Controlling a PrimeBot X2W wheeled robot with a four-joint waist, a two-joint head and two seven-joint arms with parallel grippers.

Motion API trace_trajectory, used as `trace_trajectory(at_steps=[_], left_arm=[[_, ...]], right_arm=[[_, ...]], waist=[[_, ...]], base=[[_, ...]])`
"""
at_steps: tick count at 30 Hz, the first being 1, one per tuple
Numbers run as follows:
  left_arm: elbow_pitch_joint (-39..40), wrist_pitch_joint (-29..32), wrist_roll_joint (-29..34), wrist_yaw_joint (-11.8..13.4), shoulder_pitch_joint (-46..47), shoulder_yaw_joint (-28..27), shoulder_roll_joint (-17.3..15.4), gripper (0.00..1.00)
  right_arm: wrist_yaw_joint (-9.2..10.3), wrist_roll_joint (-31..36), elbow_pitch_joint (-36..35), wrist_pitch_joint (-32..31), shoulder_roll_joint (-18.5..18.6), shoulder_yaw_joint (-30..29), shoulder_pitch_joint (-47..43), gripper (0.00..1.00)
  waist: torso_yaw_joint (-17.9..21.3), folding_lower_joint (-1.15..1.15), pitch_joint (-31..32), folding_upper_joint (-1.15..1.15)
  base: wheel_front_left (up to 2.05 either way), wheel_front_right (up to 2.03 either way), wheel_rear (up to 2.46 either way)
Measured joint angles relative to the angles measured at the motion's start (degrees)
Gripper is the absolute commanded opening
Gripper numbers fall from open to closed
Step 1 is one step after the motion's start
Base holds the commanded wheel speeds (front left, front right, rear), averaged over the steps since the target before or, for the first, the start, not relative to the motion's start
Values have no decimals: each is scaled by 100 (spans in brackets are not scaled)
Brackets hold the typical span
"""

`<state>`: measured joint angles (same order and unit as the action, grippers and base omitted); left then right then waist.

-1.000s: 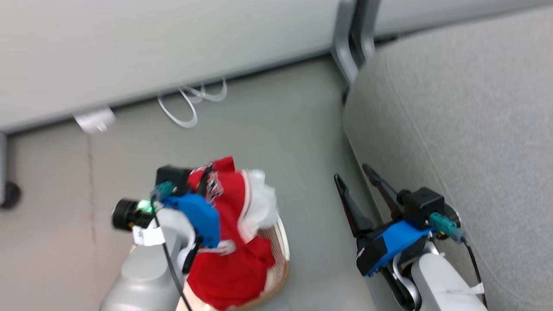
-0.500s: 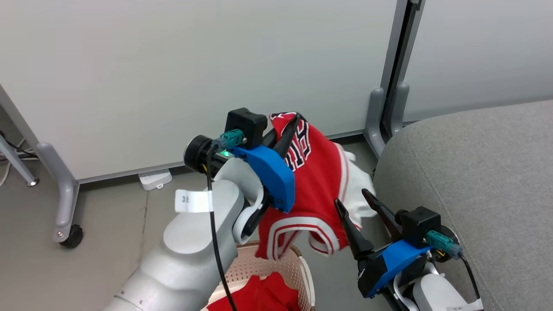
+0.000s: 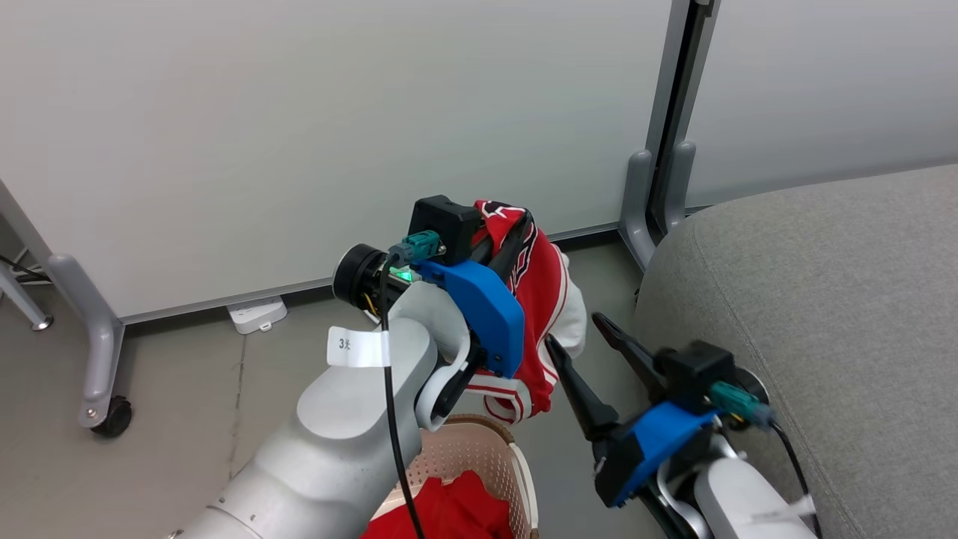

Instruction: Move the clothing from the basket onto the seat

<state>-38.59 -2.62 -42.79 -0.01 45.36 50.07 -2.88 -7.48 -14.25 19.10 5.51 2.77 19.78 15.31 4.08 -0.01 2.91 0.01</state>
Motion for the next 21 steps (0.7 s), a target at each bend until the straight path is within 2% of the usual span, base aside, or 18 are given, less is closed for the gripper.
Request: trace_trajectory(at_steps=[4, 10, 17, 21], left_arm=[[-113, -52, -122, 24, 64, 101, 1, 0], [-246, -111, -269, 55, 107, 238, 2, 0], [-226, -152, -478, 57, 205, 444, 3, 0], [-131, -151, -638, 57, 252, 601, 2, 0]], right_arm=[[0, 47, 46, -289, 1, 465, 553, 100], [0, -126, 430, -345, 0, 1047, 1065, 100], [0, 65, 1325, -166, 2, 1059, 1633, 100], [-1, -249, 1881, -77, 5, 1199, 1830, 100]], waist=[[44, 1, -49, 0], [75, 1, -127, 0], [41, 1, -217, 0], [-34, 1, -241, 0]], base=[[0, 0, 0], [0, 0, 0], [0, 0, 0], [0, 0, 0]])
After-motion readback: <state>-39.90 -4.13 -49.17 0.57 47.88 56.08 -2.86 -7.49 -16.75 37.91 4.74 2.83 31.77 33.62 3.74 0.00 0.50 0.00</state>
